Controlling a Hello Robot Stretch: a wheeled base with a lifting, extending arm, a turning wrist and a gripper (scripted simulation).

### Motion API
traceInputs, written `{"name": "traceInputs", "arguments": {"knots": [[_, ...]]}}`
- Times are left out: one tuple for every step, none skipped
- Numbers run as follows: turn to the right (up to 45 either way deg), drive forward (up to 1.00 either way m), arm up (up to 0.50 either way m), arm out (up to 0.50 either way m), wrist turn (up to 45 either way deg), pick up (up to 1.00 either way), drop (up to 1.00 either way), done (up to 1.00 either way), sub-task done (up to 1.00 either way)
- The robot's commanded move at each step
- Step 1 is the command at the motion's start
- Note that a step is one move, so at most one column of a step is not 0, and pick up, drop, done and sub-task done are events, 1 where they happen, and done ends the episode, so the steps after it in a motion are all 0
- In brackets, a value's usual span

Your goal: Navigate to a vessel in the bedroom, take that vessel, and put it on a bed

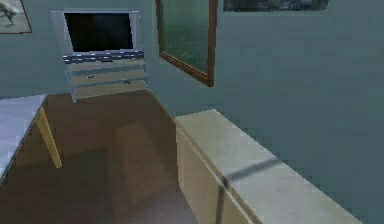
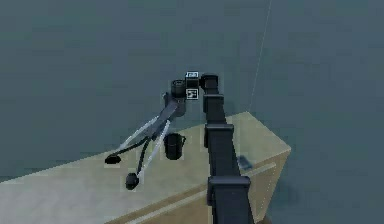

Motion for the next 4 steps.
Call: {"name": "traceInputs", "arguments": {"knots": [[0.0, 0.0, 0.0, 0.0, 45.0, 0.0, 0.0, 0.0, 0.0], [0.0, 0.0, 0.0, 0.0, 45.0, 0.0, 0.0, 0.0, 0.0], [0.0, 0.0, 0.0, 0.0, 24.0, 0.0, 0.0, 0.0, 0.0], [0.0, 0.0, -0.3, 0.0, 0.0, 0.0, 0.0, 0.0, 0.0]]}}
